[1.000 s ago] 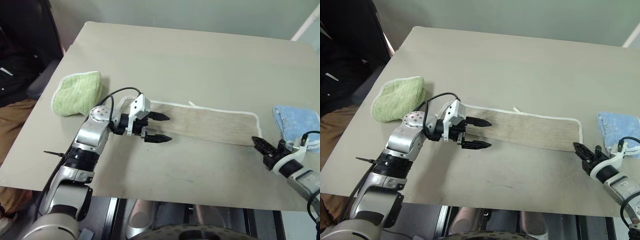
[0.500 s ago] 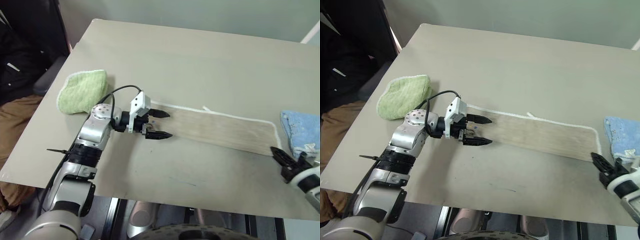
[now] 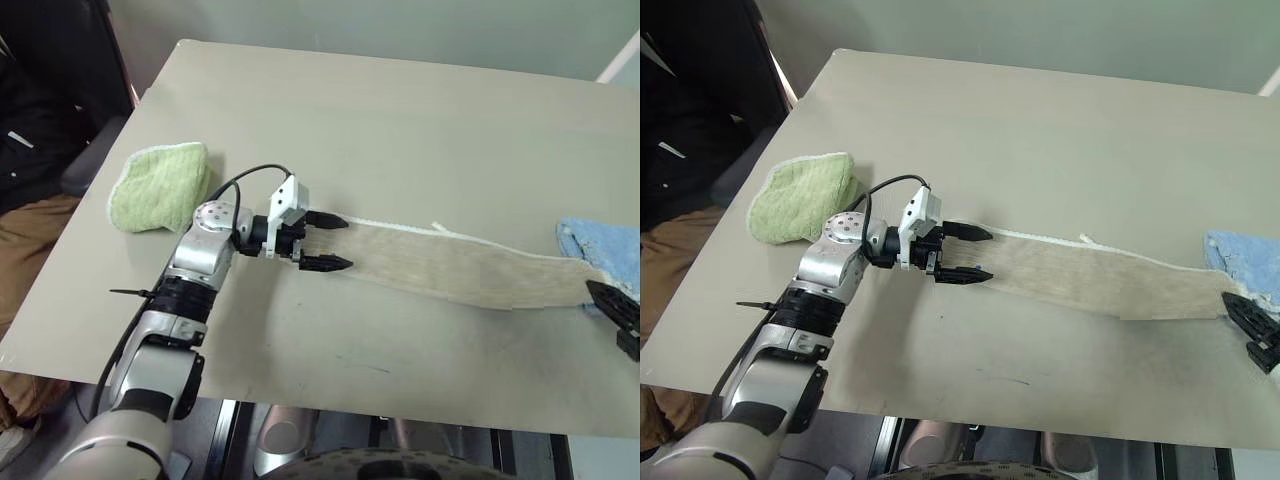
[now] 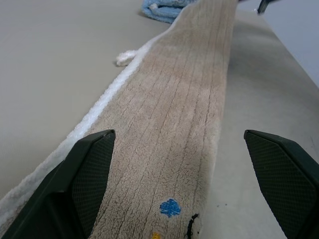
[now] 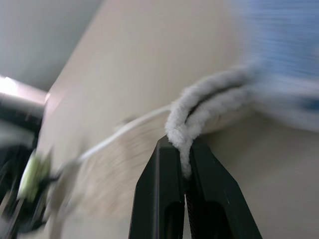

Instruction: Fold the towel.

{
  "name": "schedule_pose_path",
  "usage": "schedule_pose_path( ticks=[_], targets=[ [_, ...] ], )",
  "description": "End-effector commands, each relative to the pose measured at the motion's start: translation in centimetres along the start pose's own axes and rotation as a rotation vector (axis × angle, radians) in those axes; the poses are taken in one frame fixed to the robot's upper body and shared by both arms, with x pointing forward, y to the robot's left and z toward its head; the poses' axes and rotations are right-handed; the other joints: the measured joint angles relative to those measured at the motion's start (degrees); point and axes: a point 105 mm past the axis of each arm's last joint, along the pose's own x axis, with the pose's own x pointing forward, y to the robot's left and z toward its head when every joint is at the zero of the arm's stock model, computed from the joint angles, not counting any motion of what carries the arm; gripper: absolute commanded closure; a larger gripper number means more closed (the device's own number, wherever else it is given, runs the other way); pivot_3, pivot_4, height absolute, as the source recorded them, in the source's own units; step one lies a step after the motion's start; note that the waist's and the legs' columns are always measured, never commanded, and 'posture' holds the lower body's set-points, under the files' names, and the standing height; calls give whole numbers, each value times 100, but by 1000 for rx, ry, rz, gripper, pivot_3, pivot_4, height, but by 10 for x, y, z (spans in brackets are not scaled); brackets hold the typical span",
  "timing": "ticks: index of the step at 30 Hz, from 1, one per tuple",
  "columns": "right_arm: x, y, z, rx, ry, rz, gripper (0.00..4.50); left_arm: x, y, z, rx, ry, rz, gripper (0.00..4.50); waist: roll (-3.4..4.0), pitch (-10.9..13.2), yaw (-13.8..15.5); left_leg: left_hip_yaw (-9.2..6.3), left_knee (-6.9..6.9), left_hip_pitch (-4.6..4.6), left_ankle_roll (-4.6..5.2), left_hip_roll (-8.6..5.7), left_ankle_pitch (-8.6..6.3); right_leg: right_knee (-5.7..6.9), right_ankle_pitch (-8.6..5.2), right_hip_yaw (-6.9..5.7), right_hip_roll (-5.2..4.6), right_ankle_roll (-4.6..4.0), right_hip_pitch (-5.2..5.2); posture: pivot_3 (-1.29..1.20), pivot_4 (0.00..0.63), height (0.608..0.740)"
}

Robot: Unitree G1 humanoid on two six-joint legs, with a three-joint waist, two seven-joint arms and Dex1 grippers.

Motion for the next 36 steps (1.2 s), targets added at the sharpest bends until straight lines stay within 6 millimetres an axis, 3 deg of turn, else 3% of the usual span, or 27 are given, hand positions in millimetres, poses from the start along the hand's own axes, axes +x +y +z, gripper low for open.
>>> schedule_pose_path(
  ticks=[1, 9, 14, 20, 29, 32, 36],
  targets=[
    [5, 34, -2, -178, 66, 101, 4443, 0, 3, 7, 51, -1, -2, 0, 3, -1, 0, 0, 1, -1, 4, -2, 2, -1, -1, 2, -1, -2, 0, 0, 150, 740],
    [32, 75, -26, -397, 230, 234, 4443, 2, 1, 3, 50, -3, 2, 0, 3, -1, -13, 1, 8, -1, 18, -2, 13, -1, 14, 2, -2, 14, 0, 0, 150, 740],
    [62, 92, -48, -504, 320, 306, 4443, 3, -1, 2, 50, -2, 7, 0, 6, 0, -39, 1, 8, 0, 21, -2, 26, 0, 28, 2, -1, 25, -1, 0, 150, 740],
    [86, 87, -73, -582, 407, 296, 4443, 6, -2, 4, 52, -14, 10, 0, 6, 0, -27, 1, 10, -1, 16, -1, 50, 2, 34, 1, -3, 34, 2, 0, 150, 740],
    [94, 86, -79, -592, 418, 301, 4443, 6, -2, 6, 52, -17, 14, 0, 5, 0, -31, 4, 15, 0, -10, -2, 73, 1, 52, 3, -6, 33, 1, 0, 150, 740],
    [115, 79, -91, -618, 420, 267, 4443, 2, 0, 7, 62, -14, 31, 0, 4, -1, -63, 2, 12, 8, 17, 0, 66, 1, 66, 1, -3, 27, 2, 0, 150, 740],
    [121, 83, -95, -644, 418, 288, 3475, 1, 1, 8, 64, -16, 41, 0, 8, 1, -88, 1, 11, 7, 34, 0, 77, 3, 87, 2, -3, 20, -3, 0, 150, 740]
  ],
)
